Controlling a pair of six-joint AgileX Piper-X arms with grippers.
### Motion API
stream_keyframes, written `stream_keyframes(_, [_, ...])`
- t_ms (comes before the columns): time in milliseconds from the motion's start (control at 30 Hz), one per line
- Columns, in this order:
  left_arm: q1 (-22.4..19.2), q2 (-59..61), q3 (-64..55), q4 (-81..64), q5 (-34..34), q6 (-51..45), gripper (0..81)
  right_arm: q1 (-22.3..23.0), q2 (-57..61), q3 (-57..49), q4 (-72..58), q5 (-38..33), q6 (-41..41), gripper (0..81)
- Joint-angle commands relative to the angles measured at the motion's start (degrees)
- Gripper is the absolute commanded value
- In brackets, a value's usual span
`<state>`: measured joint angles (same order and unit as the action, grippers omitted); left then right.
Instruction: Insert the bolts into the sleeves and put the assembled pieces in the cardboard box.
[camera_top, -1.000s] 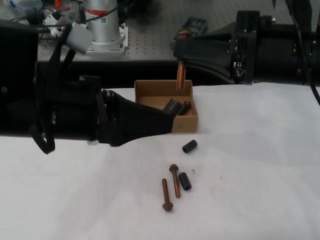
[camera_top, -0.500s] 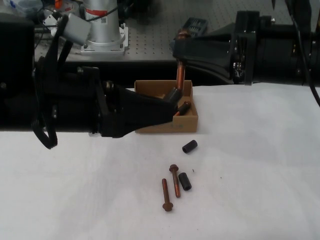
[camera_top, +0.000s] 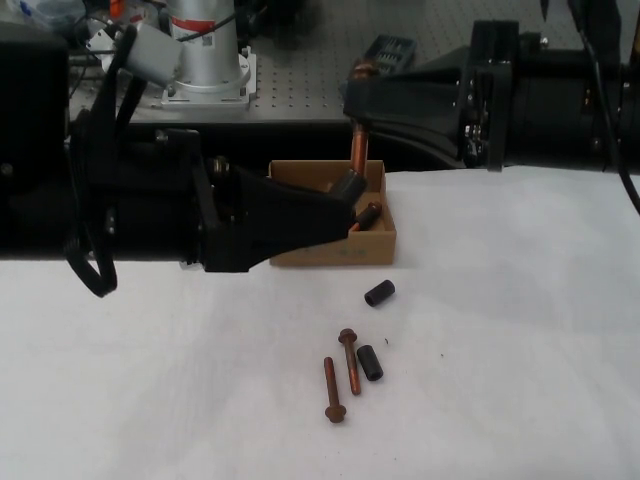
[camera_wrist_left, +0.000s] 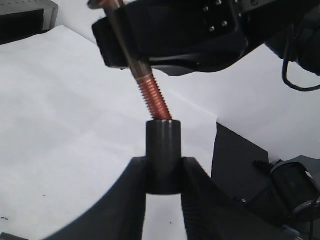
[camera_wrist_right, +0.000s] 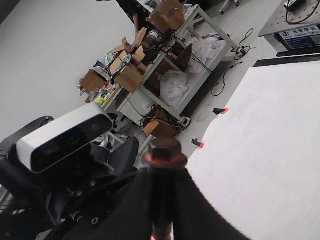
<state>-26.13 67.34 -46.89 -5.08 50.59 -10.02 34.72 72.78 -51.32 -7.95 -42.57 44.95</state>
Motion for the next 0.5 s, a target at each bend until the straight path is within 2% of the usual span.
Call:
stream_keyframes(0, [0.2, -0.6, -0.4, -2.8, -2.0, -0.7, 0.6, 1.2, 0.0, 0.0, -0.5, -1.3, 0.3, 2.8])
stream_keyframes(467, [0.2, -0.6, -0.4, -6.3, -10.1, -1.8, 0.6, 4.1, -0.5, 0.0, 0.4, 5.9, 0.4, 2.8])
